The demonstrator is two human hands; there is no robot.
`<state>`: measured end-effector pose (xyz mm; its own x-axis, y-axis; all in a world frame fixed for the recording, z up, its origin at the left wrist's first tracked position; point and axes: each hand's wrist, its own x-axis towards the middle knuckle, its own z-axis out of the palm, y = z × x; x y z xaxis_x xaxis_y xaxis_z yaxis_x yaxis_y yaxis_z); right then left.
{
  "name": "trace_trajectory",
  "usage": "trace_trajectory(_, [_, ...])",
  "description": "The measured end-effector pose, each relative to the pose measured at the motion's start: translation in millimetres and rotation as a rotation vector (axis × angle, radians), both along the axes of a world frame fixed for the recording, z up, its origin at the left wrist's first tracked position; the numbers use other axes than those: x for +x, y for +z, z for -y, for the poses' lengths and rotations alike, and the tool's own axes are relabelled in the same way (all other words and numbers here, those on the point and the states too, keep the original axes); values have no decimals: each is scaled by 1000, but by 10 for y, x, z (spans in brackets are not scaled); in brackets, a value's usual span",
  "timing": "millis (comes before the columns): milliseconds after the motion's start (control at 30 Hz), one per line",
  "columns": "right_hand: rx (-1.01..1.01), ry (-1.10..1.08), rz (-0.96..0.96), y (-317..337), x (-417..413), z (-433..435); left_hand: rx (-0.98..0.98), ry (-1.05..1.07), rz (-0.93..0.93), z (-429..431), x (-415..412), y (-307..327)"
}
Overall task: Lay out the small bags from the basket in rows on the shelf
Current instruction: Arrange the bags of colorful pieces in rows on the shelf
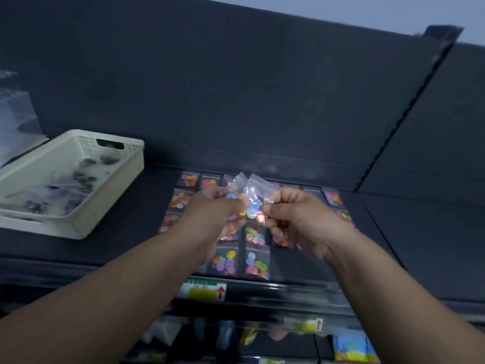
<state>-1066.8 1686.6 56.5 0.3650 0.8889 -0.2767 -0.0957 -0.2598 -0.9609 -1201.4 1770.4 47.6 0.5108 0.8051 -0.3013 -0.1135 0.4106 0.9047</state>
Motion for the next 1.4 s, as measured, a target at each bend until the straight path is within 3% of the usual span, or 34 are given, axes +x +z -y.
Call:
trace_trajectory(300, [-332,-47,246,-460,619,619,-89,19,-88,294,235,-86])
trace_trajectory(533, [-398,3,582,-754,564,541,92,-16,-219,294,197,-150])
trace_trajectory(967, [-452,178,702,-740,497,463,-4,-28,-132,286,241,-169])
trace_trajectory(1400, [-496,199,835,-676,459,502,27,-77,-225,324,254,-193])
